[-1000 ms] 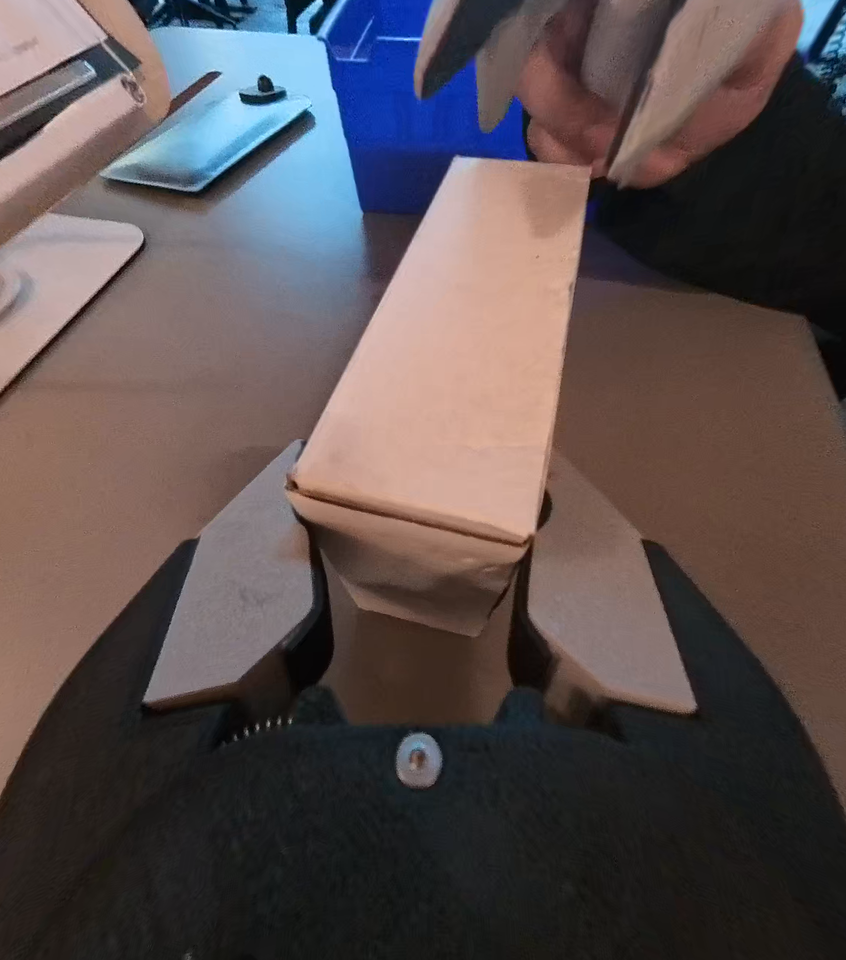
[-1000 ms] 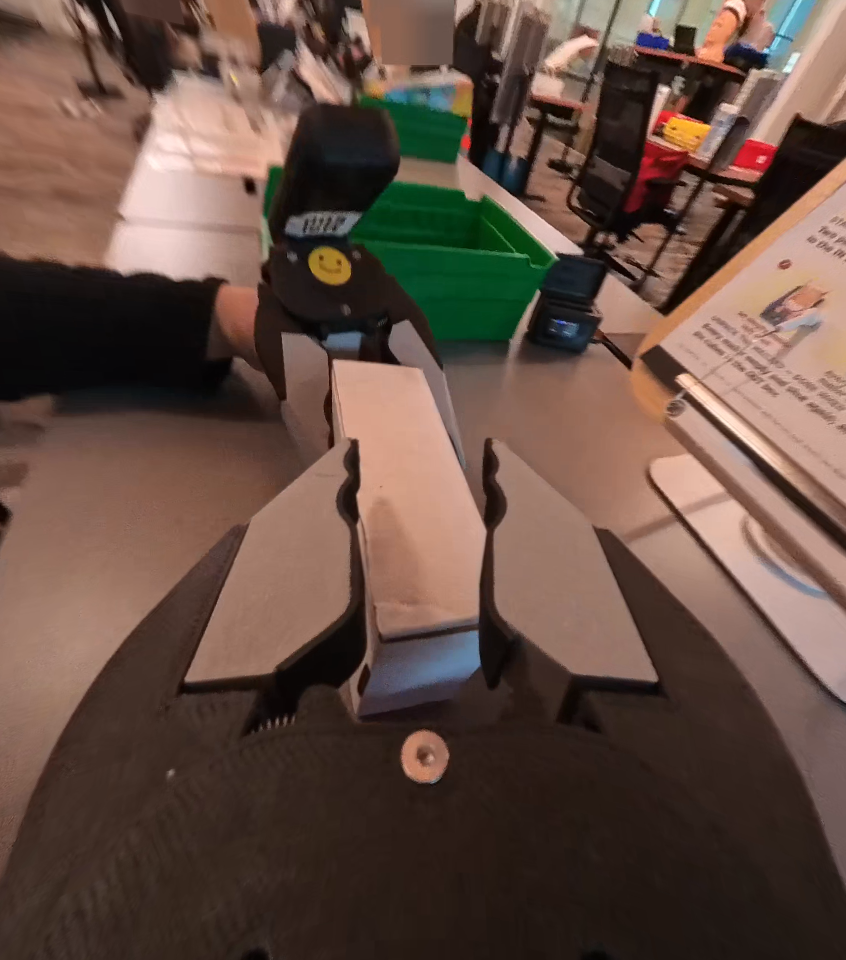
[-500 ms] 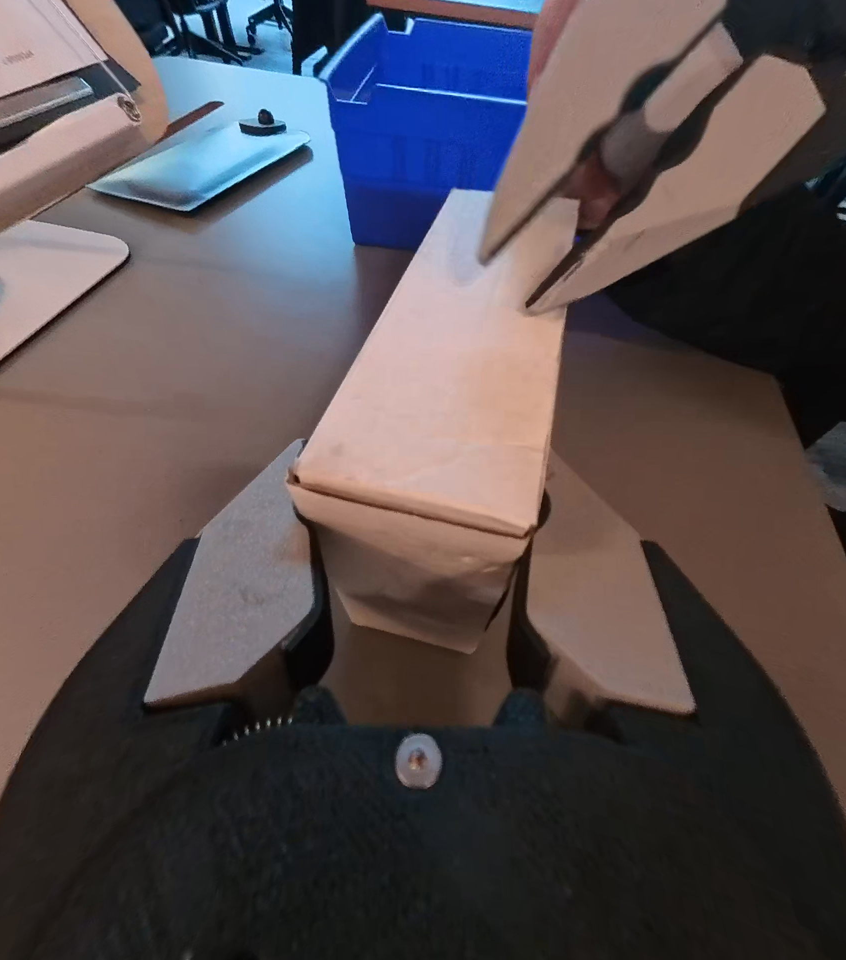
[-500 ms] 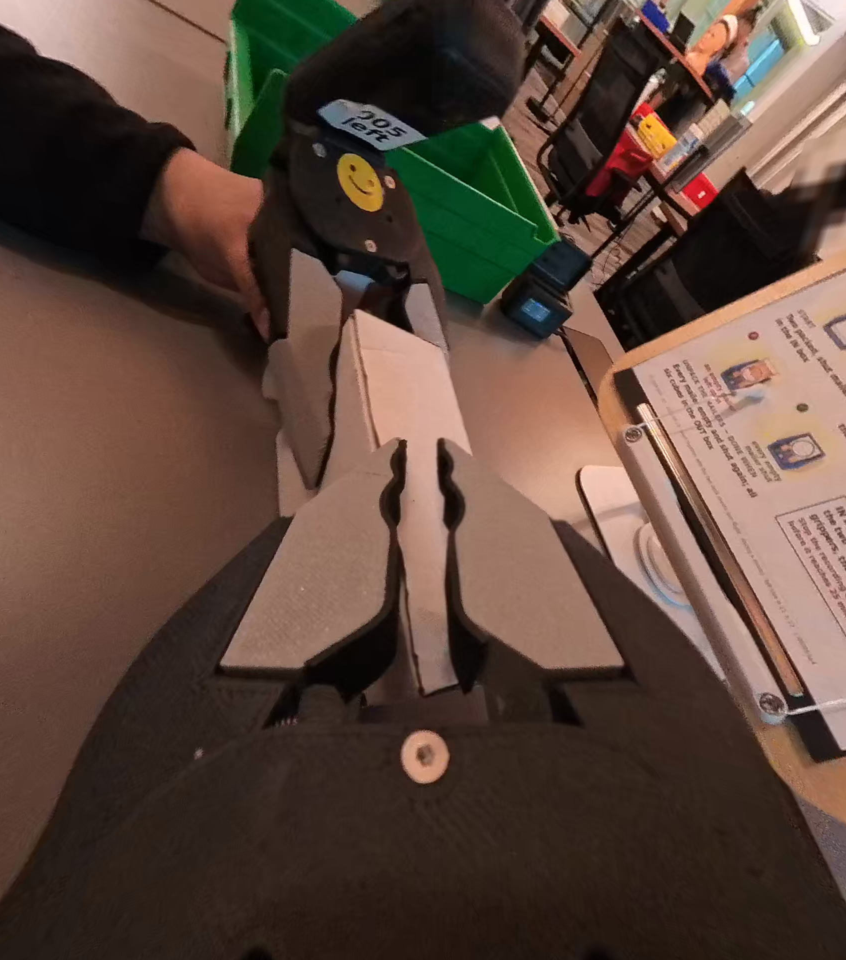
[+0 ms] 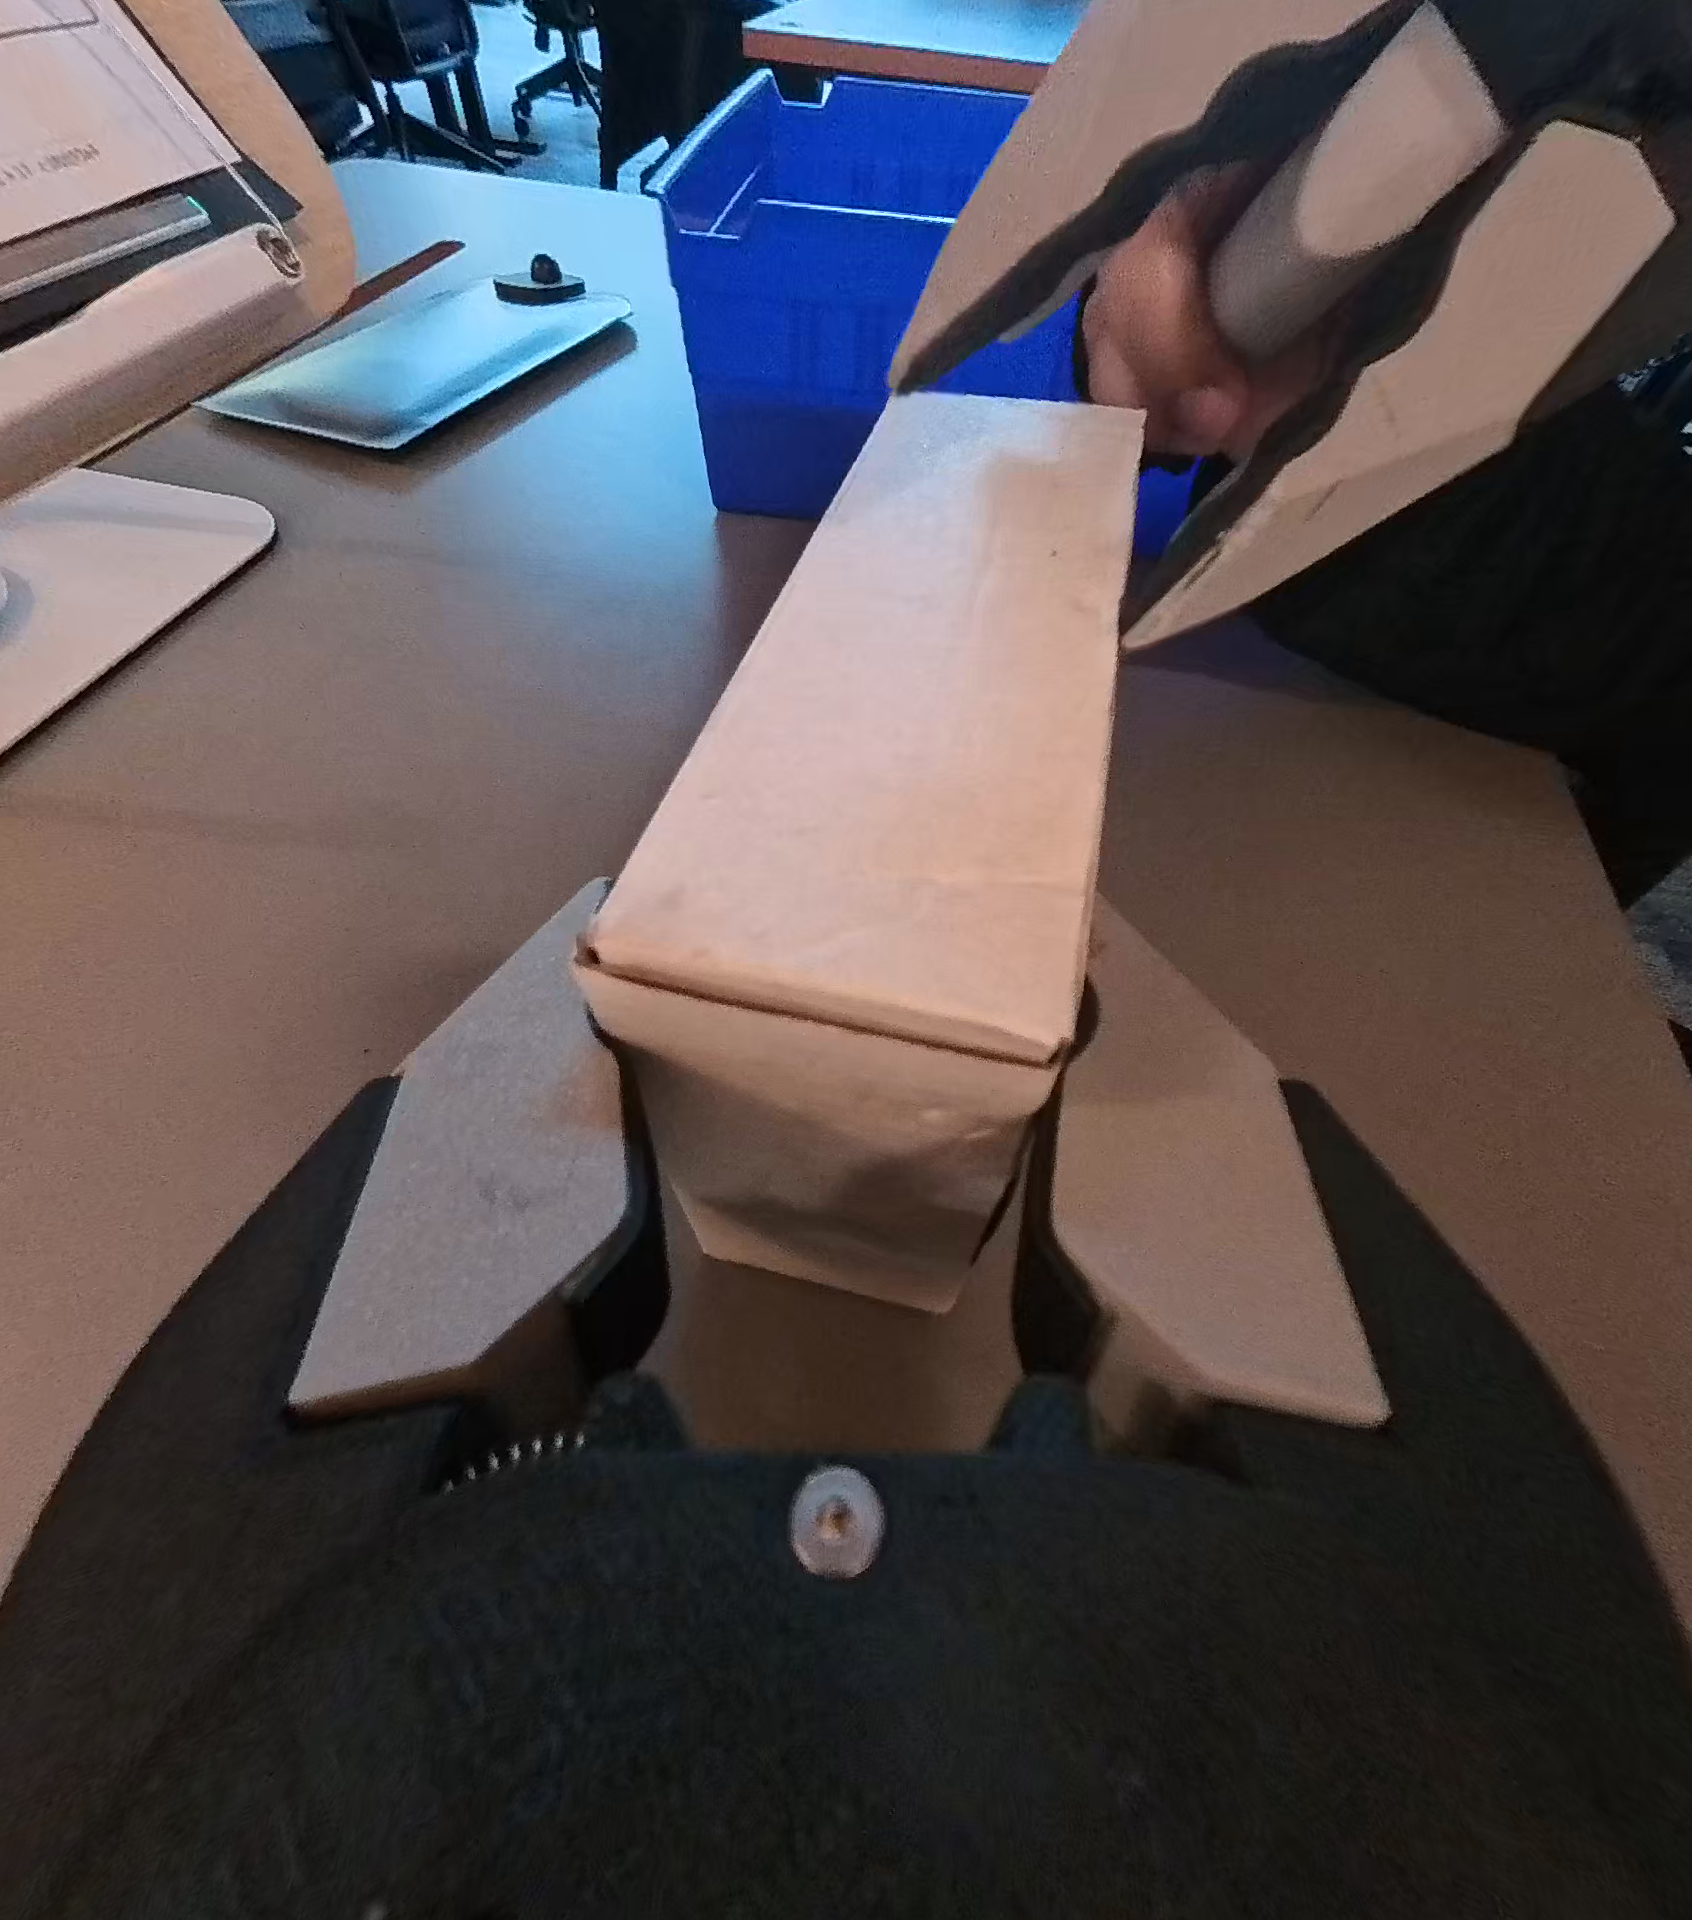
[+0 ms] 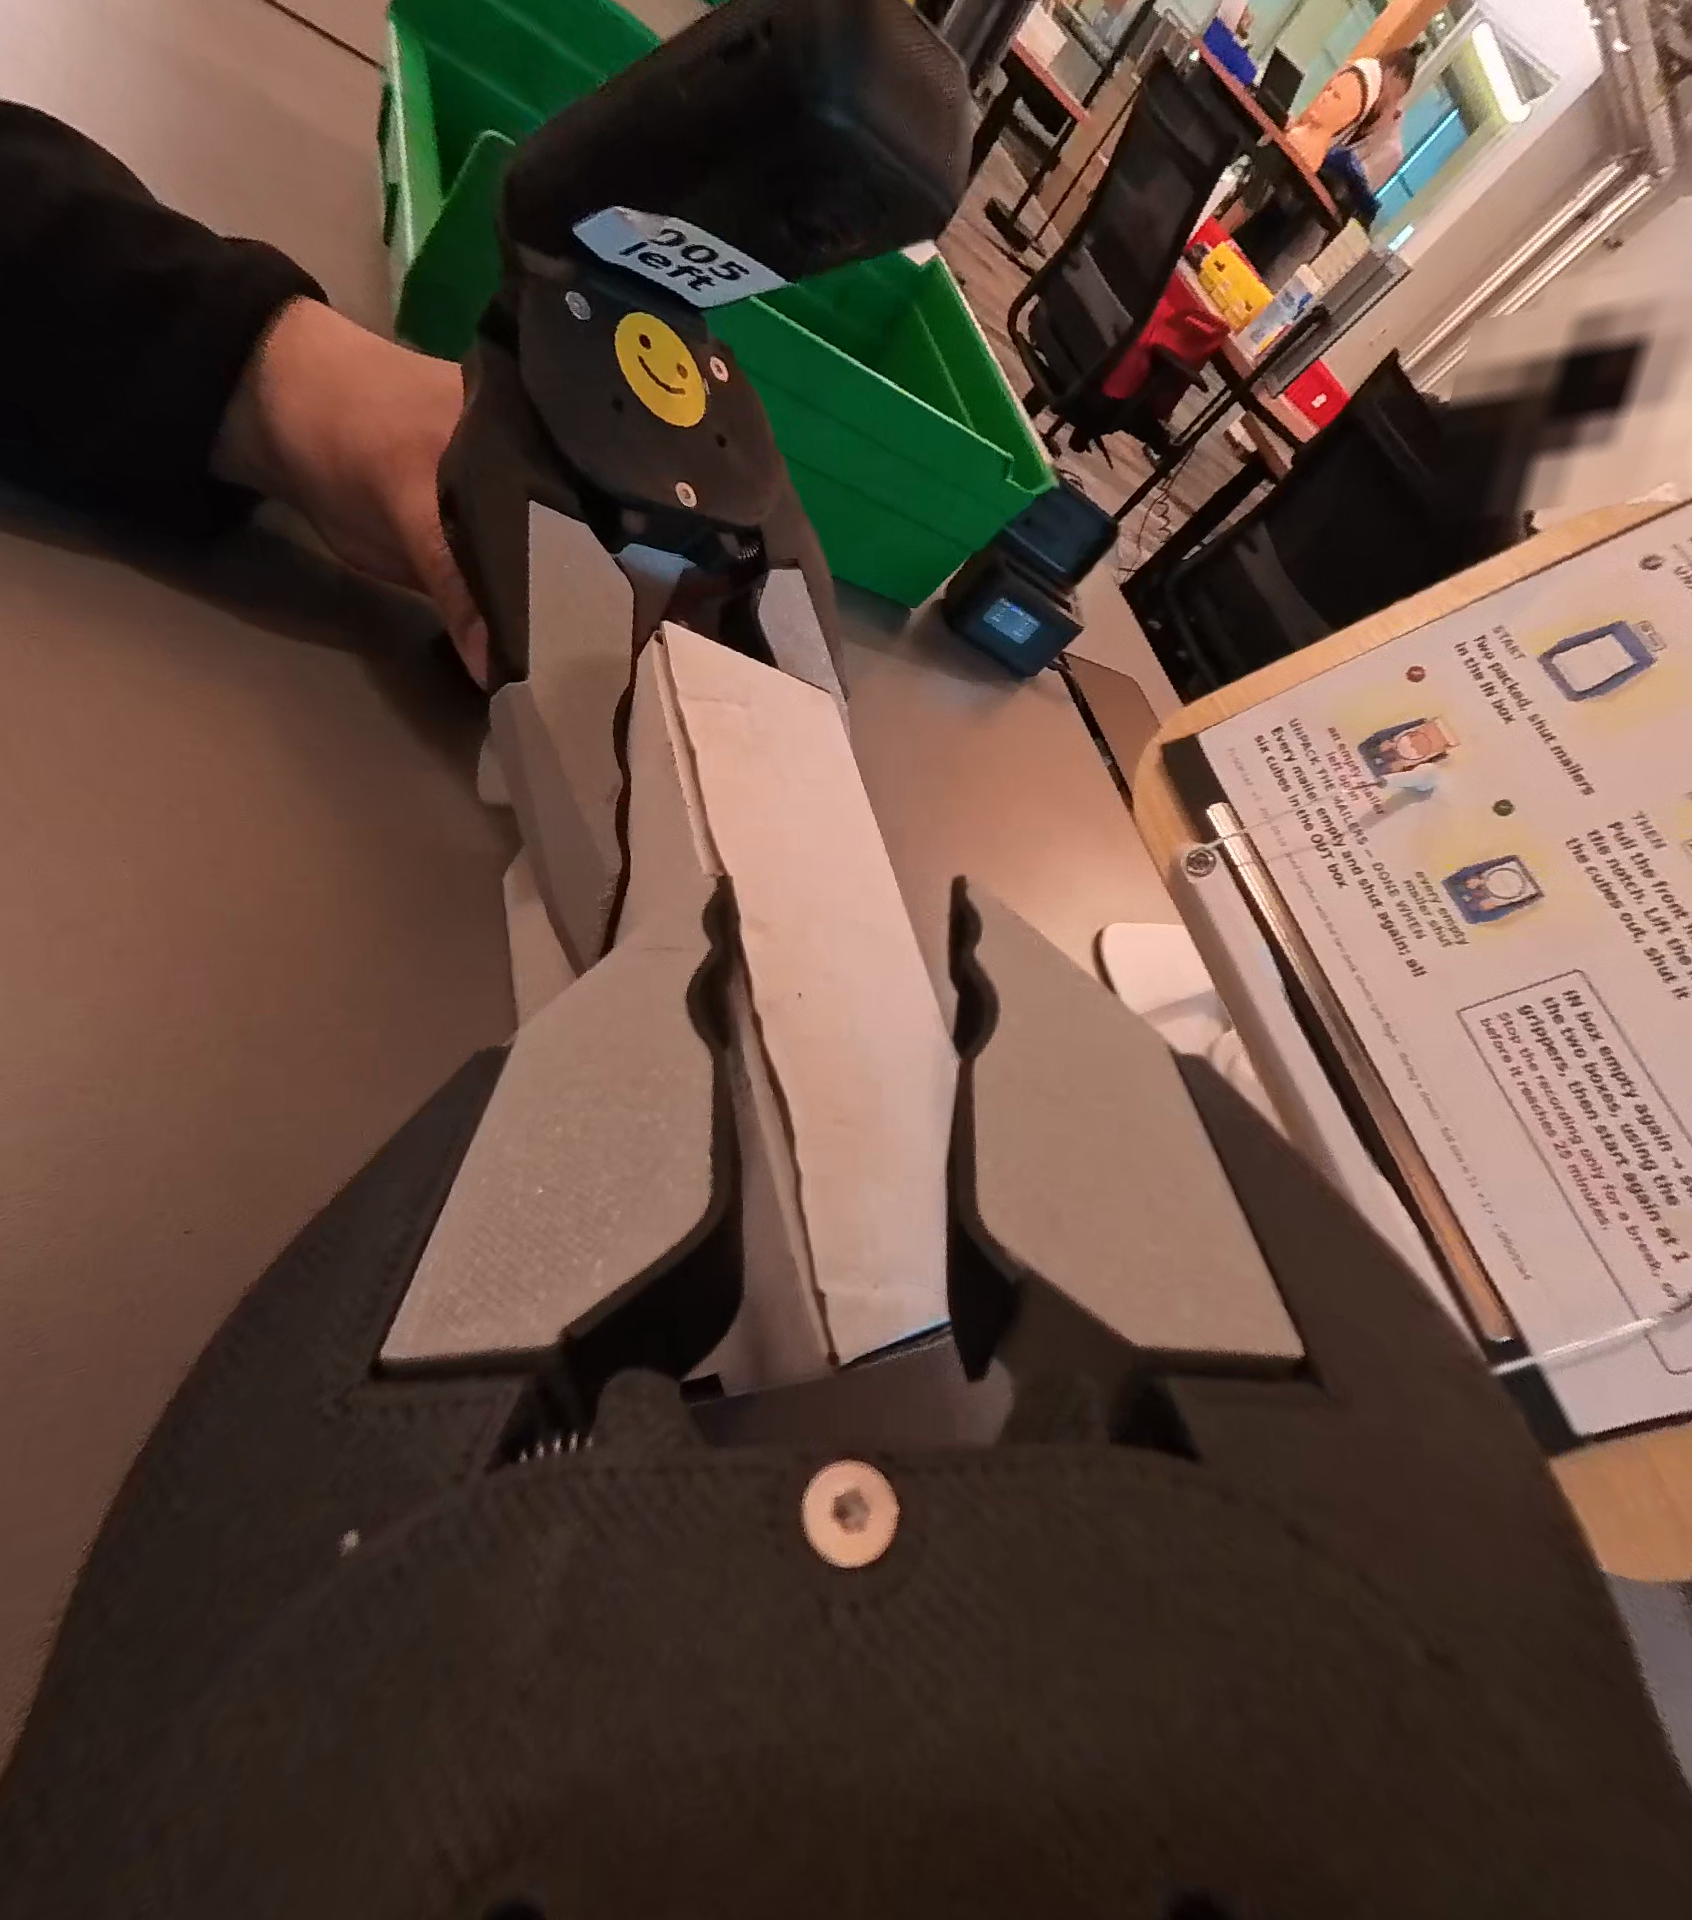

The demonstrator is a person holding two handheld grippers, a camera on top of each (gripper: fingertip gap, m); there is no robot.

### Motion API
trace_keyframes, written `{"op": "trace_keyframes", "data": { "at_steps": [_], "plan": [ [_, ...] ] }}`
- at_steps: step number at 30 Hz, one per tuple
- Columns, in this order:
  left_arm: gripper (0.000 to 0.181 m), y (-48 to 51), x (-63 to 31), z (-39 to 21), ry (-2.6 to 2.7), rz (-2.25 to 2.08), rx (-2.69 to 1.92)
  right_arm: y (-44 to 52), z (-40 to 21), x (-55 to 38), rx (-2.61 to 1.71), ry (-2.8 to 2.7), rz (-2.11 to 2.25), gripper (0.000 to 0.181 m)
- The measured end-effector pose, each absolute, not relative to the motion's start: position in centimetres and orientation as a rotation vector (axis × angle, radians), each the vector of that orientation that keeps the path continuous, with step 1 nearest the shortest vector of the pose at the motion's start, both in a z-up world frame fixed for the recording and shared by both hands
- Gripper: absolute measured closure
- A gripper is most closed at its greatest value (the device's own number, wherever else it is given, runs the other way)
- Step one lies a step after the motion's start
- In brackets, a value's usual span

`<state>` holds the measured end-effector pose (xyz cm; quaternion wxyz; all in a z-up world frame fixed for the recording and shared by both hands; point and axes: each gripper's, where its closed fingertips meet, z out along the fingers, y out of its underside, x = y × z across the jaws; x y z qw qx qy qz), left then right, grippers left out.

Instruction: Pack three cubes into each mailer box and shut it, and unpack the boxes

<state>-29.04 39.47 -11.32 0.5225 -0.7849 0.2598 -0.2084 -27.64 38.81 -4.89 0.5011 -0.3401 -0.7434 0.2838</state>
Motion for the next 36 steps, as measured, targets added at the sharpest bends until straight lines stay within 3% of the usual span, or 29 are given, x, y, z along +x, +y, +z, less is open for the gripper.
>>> {"op": "trace_keyframes", "data": {
  "at_steps": [1,5,12,16,36],
  "plan": [
    [0.099,39.5,-29.1,-11.3,0.613,-0.504,-1.882,38.8,-4.8,-27.7,-0.811,-1.788,0.662,0.144],
    [0.099,39.6,-29.6,-11.2,0.555,-0.540,-1.893,38.4,-4.8,-28.3,-0.756,-1.760,0.560,0.165],
    [0.099,39.9,-30.0,-11.1,0.509,-0.548,-1.898,38.6,-4.8,-28.8,-0.753,-1.719,0.480,0.166],
    [0.104,39.9,-30.3,-11.5,0.538,-0.475,-1.922,39.6,-5.1,-29.1,-0.728,-1.700,0.311,0.181],
    [0.107,39.6,-30.1,-11.3,0.584,-0.432,-1.912,40.1,-4.0,-29.5,-0.772,-1.609,0.332,0.179]
  ]
}}
